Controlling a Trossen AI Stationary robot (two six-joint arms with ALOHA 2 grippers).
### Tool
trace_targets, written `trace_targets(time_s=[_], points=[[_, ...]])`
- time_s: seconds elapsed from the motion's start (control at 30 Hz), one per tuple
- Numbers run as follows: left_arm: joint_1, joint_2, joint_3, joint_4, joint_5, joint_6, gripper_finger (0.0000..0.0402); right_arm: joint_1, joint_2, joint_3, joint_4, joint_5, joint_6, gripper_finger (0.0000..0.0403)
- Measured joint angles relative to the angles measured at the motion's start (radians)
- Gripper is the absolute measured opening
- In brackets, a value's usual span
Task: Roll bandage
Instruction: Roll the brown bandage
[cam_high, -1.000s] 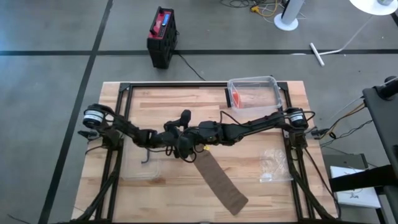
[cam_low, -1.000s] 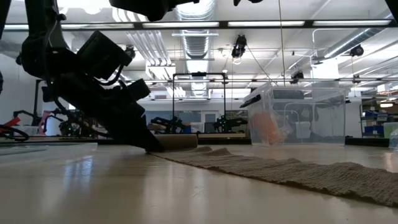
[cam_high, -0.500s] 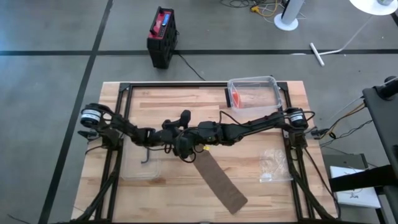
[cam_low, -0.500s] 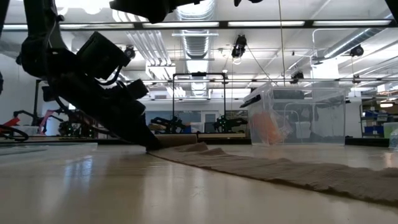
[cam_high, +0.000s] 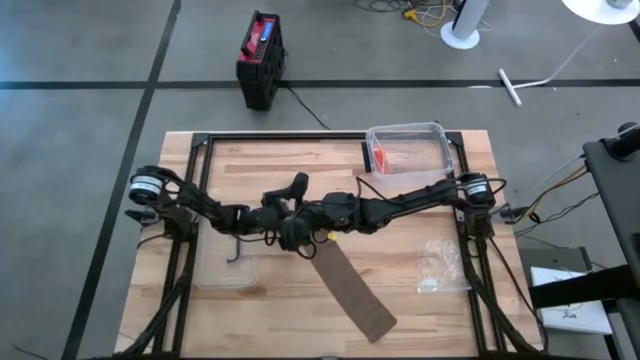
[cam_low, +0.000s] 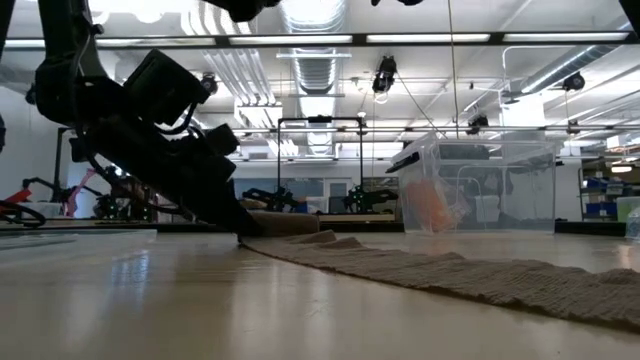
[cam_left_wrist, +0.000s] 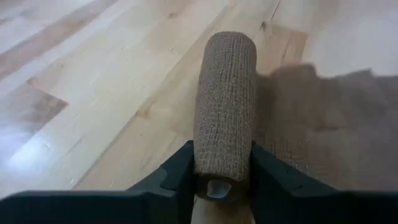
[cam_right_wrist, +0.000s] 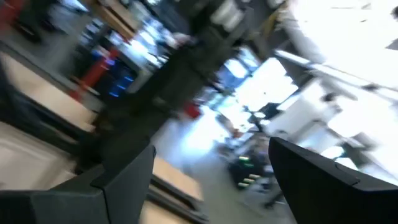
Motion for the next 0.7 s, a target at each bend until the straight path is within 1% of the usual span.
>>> trace_targets(time_s=[0.07, 0.2, 0.37, 0.43, 0.5, 0.6, 0.63, 0.7], points=[[0.000, -0.017, 0.000, 0.003, 0.000, 0.000, 0.0108, -0.006, 0.000, 0.000, 0.012, 0.038, -0.066, 0.0309], [0.000, -0.072, 0.000, -0.016, 0.000, 0.000, 0.0122, -0.011, 0.000, 0.000, 0.004, 0.054, -0.154, 0.0309], [0.000, -0.130, 0.000, -0.042, -0.003, 0.031, 0.0125, -0.009, 0.000, 0.000, -0.026, 0.047, -0.119, 0.0309], [0.000, -0.141, 0.000, -0.041, -0.007, 0.050, 0.0120, -0.011, 0.000, -0.002, -0.024, -0.018, 0.008, 0.0309], [-0.001, -0.147, 0.000, -0.045, -0.023, 0.057, 0.0117, -0.010, 0.000, -0.001, -0.036, -0.085, 0.205, 0.0309], [0.000, -0.159, 0.000, -0.052, -0.035, 0.058, 0.0117, 0.008, -0.005, -0.001, -0.060, -0.104, 0.469, 0.0309], [0.000, -0.167, 0.000, -0.062, -0.035, 0.058, 0.0118, 0.014, -0.016, -0.002, -0.086, -0.105, 0.517, 0.0309], [-0.001, -0.178, 0.000, -0.068, -0.035, 0.065, 0.0119, 0.027, -0.064, -0.002, -0.165, -0.106, 0.546, 0.0309]])
